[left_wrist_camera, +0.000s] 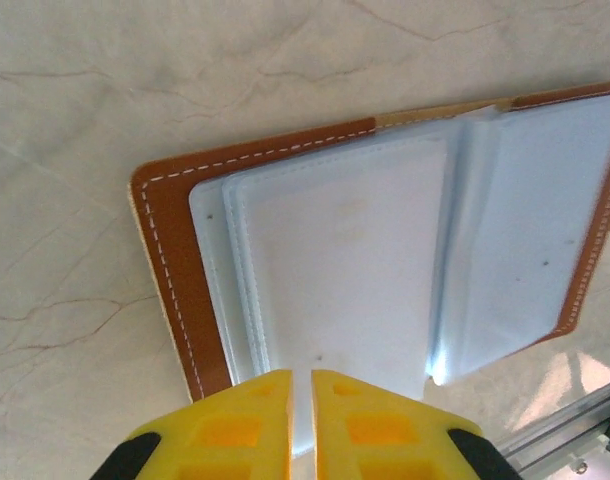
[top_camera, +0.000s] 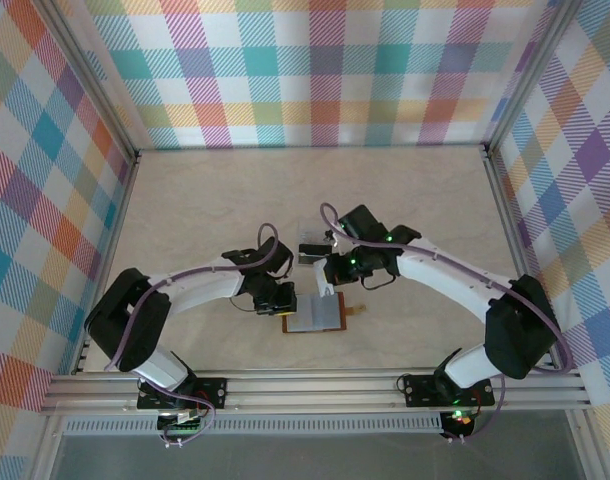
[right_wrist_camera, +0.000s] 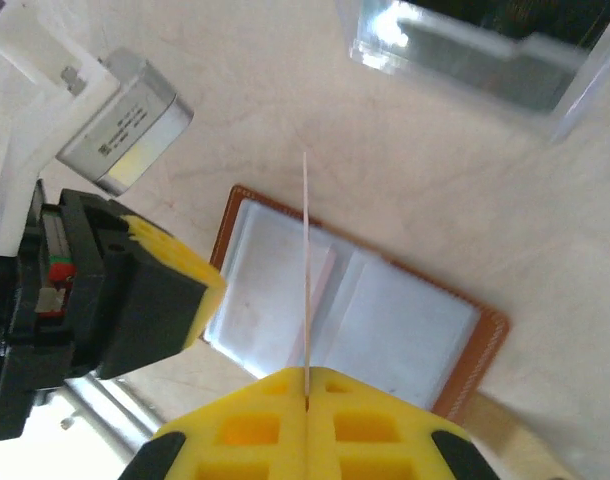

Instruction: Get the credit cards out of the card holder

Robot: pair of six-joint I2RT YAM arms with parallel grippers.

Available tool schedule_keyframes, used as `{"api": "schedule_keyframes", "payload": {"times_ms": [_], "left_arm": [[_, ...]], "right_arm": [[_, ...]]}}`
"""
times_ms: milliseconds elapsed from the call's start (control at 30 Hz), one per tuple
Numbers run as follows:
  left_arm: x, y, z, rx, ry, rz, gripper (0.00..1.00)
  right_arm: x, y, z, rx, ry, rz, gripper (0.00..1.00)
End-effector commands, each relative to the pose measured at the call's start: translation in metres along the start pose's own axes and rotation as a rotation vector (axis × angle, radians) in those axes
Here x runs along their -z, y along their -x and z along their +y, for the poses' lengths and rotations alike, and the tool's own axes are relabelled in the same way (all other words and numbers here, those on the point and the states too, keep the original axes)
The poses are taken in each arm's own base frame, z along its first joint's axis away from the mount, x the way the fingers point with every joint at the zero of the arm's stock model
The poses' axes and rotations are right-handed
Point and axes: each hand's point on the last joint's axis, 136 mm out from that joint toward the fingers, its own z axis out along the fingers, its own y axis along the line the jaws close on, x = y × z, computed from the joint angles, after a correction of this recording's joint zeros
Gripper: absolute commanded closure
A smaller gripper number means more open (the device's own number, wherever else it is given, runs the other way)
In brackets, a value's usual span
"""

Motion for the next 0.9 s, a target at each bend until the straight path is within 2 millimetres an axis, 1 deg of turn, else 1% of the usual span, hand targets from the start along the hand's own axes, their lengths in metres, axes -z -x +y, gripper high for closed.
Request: {"api": "schedule_keyframes", "payload": {"times_ms": [0, 200, 300, 400, 500, 633, 767, 867], "left_arm": [[0.01, 0.0, 0.016, 0.036, 0.027, -0.026, 0.86], [0.017, 0.0, 0.03, 0.068, 0.021, -0.047, 0.85], [0.017, -0.002, 0.038, 0.083, 0.02, -0.056, 0.83], [0.013, -0.004, 0.045, 0.097, 0.027, -0.049, 0.81], [0.011, -0.005, 0.045, 0.106, 0.011, -0.054, 0.81], [0.01, -0.007, 0.046, 0.11, 0.005, -0.051, 0.81], [0.009, -0.007, 0.047, 0.113, 0.009, -0.053, 0.81], [0.008, -0.007, 0.047, 0.115, 0.007, -0.051, 0.81]], "right_arm": [[0.013, 0.004, -0.016, 0.319, -0.108, 0.044, 1.0], [0.02, 0.027, -0.009, 0.86, -0.116, 0.05, 1.0], [0.024, 0.051, -0.011, 1.024, -0.175, 0.022, 1.0], [0.023, 0.071, -0.011, 1.11, -0.169, 0.04, 1.0], [0.013, 0.083, -0.016, 1.17, -0.157, 0.107, 1.0], [0.002, 0.101, -0.022, 1.198, -0.142, 0.163, 1.0], [-0.012, 0.111, -0.026, 1.213, -0.106, 0.218, 1.0], [-0.023, 0.11, -0.033, 1.205, -0.075, 0.278, 1.0]]}}
